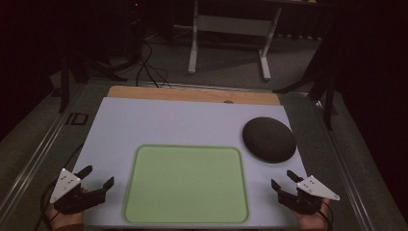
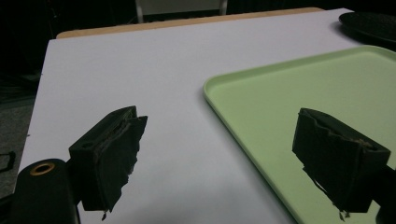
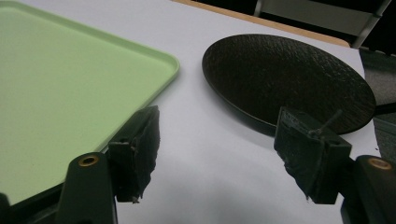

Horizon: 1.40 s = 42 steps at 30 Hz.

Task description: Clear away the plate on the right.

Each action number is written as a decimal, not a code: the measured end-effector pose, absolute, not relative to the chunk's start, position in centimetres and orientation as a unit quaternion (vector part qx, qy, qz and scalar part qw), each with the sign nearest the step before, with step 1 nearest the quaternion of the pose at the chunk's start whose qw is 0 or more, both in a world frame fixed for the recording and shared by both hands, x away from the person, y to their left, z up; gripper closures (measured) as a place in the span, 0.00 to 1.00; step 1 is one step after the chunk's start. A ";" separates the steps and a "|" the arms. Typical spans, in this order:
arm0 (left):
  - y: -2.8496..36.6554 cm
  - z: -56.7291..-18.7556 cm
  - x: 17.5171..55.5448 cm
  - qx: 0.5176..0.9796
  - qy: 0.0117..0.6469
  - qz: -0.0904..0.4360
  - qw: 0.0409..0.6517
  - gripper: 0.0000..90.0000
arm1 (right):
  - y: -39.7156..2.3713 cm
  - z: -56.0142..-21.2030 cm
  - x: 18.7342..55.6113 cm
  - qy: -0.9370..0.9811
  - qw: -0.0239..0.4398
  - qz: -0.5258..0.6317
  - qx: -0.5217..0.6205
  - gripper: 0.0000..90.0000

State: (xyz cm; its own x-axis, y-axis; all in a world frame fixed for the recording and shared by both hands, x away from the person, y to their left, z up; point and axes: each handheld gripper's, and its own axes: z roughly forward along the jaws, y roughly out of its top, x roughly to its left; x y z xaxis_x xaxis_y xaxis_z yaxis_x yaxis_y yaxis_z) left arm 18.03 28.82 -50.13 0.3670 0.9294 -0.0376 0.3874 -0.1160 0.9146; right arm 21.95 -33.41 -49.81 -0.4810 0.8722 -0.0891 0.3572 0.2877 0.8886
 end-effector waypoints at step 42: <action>28.7 -50.2 18.0 0.684 0.480 0.294 0.464 0.17 | -33.2 -47.6 27.0 0.789 0.329 0.378 0.356 0.38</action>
State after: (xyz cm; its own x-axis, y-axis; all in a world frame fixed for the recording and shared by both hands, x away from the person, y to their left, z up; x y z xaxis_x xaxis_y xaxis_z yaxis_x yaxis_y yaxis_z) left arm 17.99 28.72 -50.24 0.3659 0.9297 -0.0430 0.3833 -0.1085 0.9172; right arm 26.95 -33.18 -47.64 -0.5293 0.8108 -0.2497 0.3137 0.4605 0.8304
